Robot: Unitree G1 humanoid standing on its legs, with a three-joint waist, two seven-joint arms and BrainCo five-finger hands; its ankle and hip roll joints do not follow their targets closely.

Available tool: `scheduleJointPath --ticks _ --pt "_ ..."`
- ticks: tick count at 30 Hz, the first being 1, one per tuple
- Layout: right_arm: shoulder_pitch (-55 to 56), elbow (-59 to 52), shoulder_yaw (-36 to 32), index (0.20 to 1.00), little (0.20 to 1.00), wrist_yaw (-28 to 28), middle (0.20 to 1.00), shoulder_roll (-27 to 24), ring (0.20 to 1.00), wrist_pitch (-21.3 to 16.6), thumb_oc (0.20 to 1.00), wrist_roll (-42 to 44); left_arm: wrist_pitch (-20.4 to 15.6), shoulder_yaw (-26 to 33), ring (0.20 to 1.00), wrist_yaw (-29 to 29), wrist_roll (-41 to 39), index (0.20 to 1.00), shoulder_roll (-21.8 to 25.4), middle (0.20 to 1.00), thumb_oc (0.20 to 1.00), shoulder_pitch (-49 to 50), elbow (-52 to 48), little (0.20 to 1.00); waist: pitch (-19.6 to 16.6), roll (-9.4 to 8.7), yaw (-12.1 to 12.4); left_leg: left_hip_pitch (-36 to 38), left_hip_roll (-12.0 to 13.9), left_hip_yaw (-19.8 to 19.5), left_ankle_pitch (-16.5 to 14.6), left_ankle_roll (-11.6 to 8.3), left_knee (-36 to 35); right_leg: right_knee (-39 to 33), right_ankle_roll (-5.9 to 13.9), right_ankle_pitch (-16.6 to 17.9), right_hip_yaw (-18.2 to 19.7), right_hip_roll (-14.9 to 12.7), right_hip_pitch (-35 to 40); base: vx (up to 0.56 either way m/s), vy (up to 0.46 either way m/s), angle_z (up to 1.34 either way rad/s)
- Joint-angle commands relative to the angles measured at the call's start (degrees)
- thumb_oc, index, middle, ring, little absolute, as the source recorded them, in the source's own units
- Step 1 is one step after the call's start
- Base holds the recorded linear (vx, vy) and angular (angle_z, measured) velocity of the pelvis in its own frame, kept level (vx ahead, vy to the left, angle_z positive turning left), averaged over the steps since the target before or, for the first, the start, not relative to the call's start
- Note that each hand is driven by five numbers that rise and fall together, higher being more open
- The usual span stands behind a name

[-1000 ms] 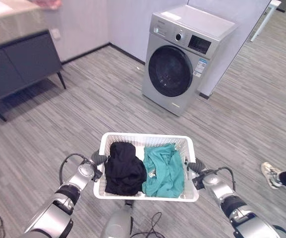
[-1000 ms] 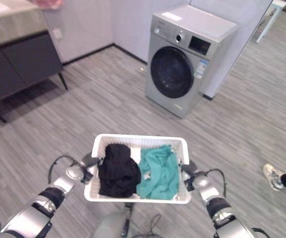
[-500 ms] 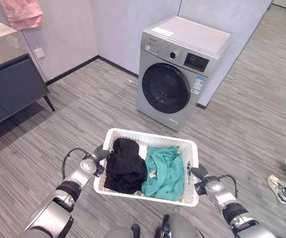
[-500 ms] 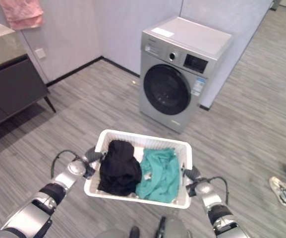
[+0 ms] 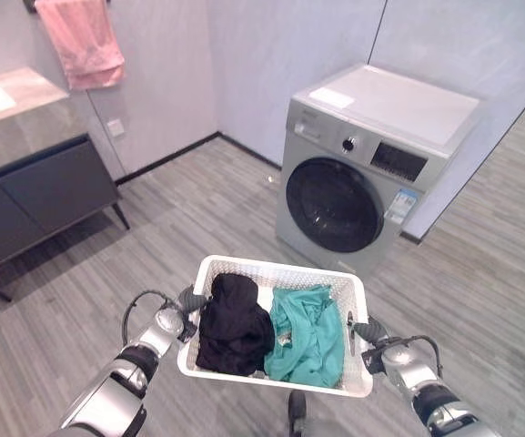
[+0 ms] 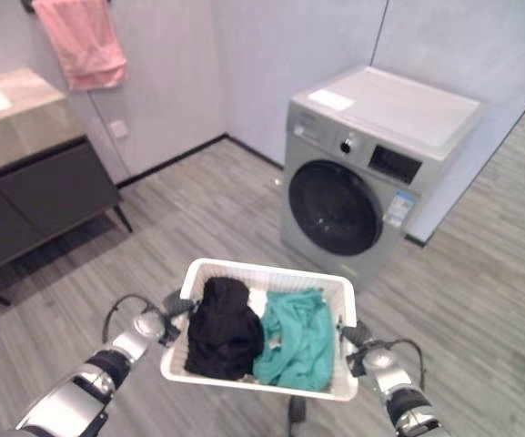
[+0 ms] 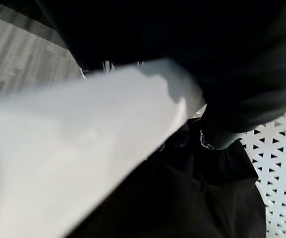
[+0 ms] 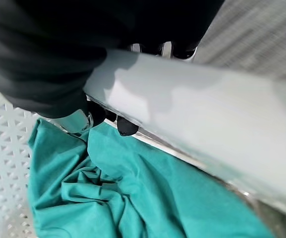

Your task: Grab the laundry basket,head to the washer,open it,put in the laundry and shut it.

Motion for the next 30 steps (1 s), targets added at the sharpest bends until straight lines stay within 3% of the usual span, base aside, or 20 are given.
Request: scheduleJointPath --ticks 1,3,4,6,7,8,9,10,11,13,21,30 --pt "1.8 -5.9 -3.1 0.2 0.2 1.1 0.2 -4.7 0.2 -5.1 0.2 4.2 -2.3 1.7 0.2 3.5 -0.6 0.2 6.2 0.2 0.2 -4.5 1.2 0.2 -4.9 -1.07 -0.3 -5.5 8.7 -1.4 6.0 -0.8 -1.8 4.9 9.73 -6.4 -0.5 -1.0 -1.8 0.12 -0.174 0.27" --pt "1.9 -6.2 -3.2 0.2 0.2 0.8 0.2 -4.9 0.2 -5.5 0.2 4.9 -2.2 1.7 0.2 3.5 -0.7 0.2 6.3 0.2 0.2 -4.6 0.5 0.2 -4.7 -1.27 -0.1 -7.6 8.9 -1.8 7.0 -0.9 2.7 4.4 9.04 -7.0 -0.6 -0.4 -0.9 0.1 -0.226 -0.13" --pt "2.4 -7.1 -3.7 0.2 0.2 0.4 0.2 -5.9 0.2 -5.7 0.2 5.3 -2.0 1.7 0.2 3.5 -1.3 0.2 6.4 0.2 0.2 -4.8 -1.2 0.2 -3.5 -1.97 0.2 -12.3 8.6 -2.3 9.2 -0.26 11.5 3.4 7.65 -7.8 -0.2 0.3 1.2 0.07 -0.233 -0.25" --pt "2.1 -7.2 -4.0 0.2 0.2 -0.1 0.2 -6.3 0.2 -5.7 0.2 5.8 -2.0 1.4 0.2 3.7 -1.7 0.2 6.1 0.2 0.2 -5.4 -1.7 0.2 -2.7 -2.44 0.3 -15.2 8.4 -1.6 9.4 0.37 12.6 2.7 7.41 -8.2 -0.5 -0.1 2.0 0.02 -0.097 -0.13" --pt "1.6 -7.1 -4.7 0.2 0.2 -0.7 0.2 -6.6 0.2 -5.9 0.2 6.8 -2.3 1.0 0.2 3.7 -2.5 0.2 5.2 0.2 0.2 -6.8 -2.2 0.2 -1.3 -3.68 0.9 -20.5 6.6 0.8 7.1 1.34 8.1 1.5 7.62 -8.3 -0.8 -1.3 3.5 0.01 0.018 0.07" --pt "1.5 -6.9 -5.0 0.2 0.2 -0.8 0.2 -6.5 0.2 -6.0 0.2 6.8 -2.4 0.7 0.2 3.7 -2.7 0.2 5.1 0.2 0.2 -7.1 -2.4 0.2 -0.7 -3.55 1.4 -20.6 6.4 1.6 7.8 1.11 4.9 1.4 7.71 -8.5 -0.6 -1.3 4.0 0.02 0.079 0.18" --pt "1.6 -7.0 -5.1 0.2 0.2 -1.3 0.2 -6.6 0.2 -6.4 0.2 7.0 -2.7 0.6 0.2 4.0 -2.7 0.2 5.0 0.2 0.2 -6.9 -2.9 0.2 -0.1 -2.55 1.9 -22.6 6.7 2.0 11.3 0.39 0.7 1.8 7.84 -8.9 -1.0 -1.0 4.2 0.02 0.084 0.22" --pt "1.6 -7.0 -5.1 0.2 0.2 -1.3 0.2 -6.6 0.2 -6.4 0.2 7.0 -2.7 0.6 0.2 4.0 -2.7 0.2 4.9 0.2 0.2 -6.9 -2.9 0.2 -0.1 -2.57 1.9 -22.2 6.7 2.1 11.6 0.34 0.0 1.9 7.81 -9.0 -1.0 -1.1 4.2 0.11 0.16 0.07" --pt "1.8 -6.2 -5.7 0.2 0.2 -0.9 0.2 -6.7 0.2 -6.2 0.2 6.4 -2.8 0.4 0.2 3.7 -2.6 0.2 4.4 0.2 0.2 -7.1 -2.7 0.2 -0.5 -1.44 2.0 -20.7 7.0 2.6 11.8 0.28 -3.9 2.7 8.17 -9.8 -0.1 -1.1 4.7 0.11 0.099 -0.06" --pt "1.6 -6.2 -5.5 0.2 0.2 -0.9 0.2 -6.4 0.2 -6.4 0.2 6.2 -3.0 0.3 0.2 3.9 -2.5 0.2 4.4 0.2 0.2 -7.1 -2.2 0.2 -0.6 -1.03 2.1 -19.9 6.4 1.4 12.1 0.16 -4.7 2.9 8.21 -10.0 0.5 -1.1 4.9 0.11 0.13 -0.25" --pt "3.1 -5.6 -6.8 0.2 0.2 -1.0 0.2 -4.9 0.2 -6.7 0.2 5.8 -3.6 0.9 0.2 3.8 -1.8 0.2 4.1 0.2 0.2 -5.0 -0.3 0.2 -3.0 0.56 1.8 -14.2 4.8 5.3 11.7 1.01 -11.2 -0.1 10.03 -8.5 1.5 -4.1 6.1 0.09 0.109 -0.28" --pt "4.6 -6.1 -8.4 0.2 0.2 -1.0 0.2 -4.9 0.2 -7.2 0.2 5.6 -3.9 1.7 0.2 3.6 -1.3 0.2 3.9 0.2 0.2 -3.3 -0.4 0.2 -3.9 1.8 0.9 -11.9 4.1 6.2 11.7 1.5 -13.5 -0.6 10.71 -8.5 1.5 -4.8 6.5 0.04 0.039 -0.05"
